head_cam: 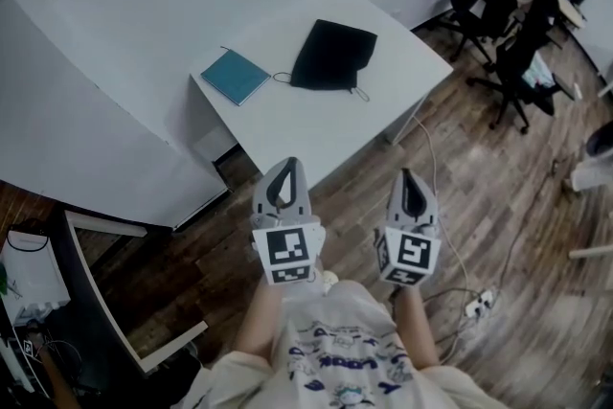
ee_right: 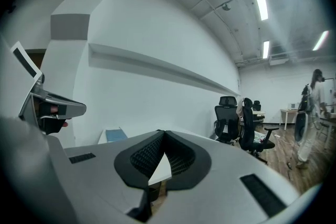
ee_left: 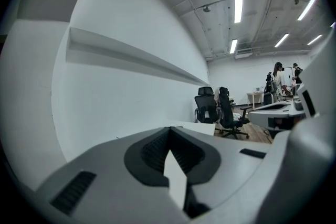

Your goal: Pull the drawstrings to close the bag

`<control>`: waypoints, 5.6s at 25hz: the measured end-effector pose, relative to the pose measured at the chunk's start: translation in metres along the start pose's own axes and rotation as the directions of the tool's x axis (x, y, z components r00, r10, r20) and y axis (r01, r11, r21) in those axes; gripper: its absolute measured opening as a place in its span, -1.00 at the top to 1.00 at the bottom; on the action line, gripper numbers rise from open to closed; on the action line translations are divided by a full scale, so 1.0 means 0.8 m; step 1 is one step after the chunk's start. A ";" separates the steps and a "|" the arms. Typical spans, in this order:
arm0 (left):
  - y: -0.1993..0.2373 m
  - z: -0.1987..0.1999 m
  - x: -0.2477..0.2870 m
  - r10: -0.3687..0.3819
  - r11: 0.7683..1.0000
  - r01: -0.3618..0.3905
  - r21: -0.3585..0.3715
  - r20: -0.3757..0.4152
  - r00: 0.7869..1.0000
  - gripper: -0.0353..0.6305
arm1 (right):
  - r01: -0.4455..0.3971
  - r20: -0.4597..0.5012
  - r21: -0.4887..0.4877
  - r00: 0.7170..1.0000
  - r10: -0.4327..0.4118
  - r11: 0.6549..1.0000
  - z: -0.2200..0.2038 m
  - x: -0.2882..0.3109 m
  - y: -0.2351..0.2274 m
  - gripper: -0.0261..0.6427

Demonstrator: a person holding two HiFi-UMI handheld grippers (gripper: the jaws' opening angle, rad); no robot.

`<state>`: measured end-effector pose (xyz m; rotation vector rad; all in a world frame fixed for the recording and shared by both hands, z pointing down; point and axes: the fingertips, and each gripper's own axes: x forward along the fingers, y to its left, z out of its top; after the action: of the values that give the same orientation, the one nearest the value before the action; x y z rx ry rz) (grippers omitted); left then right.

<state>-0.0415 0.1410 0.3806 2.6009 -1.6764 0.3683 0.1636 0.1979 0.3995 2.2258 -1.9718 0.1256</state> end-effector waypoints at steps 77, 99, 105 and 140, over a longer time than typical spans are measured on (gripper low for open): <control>0.138 -0.234 0.421 -0.255 0.686 0.677 0.266 -0.784 0.566 0.44 | -0.354 -0.644 0.044 0.705 0.298 0.934 -0.211 0.385 0.019 0.59; 0.121 -0.230 0.394 -0.282 0.921 0.387 -0.046 -0.766 0.578 0.88 | -0.236 -0.610 0.047 0.763 0.214 0.971 -0.192 0.391 -0.010 0.91; 0.127 -0.200 0.388 -0.255 0.956 0.281 -0.083 -0.710 0.656 0.88 | -0.167 -0.540 0.019 0.828 0.151 0.986 -0.145 0.403 -0.027 0.91; 0.217 -0.028 0.353 0.122 0.992 -0.108 0.058 -0.516 0.848 0.88 | 0.092 -0.258 -0.040 0.961 -0.099 0.995 0.050 0.418 -0.096 0.91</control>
<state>-0.0910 -0.1813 0.4433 2.1343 -1.6242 1.0020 0.2792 -0.1274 0.4124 2.1561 -1.7165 0.3564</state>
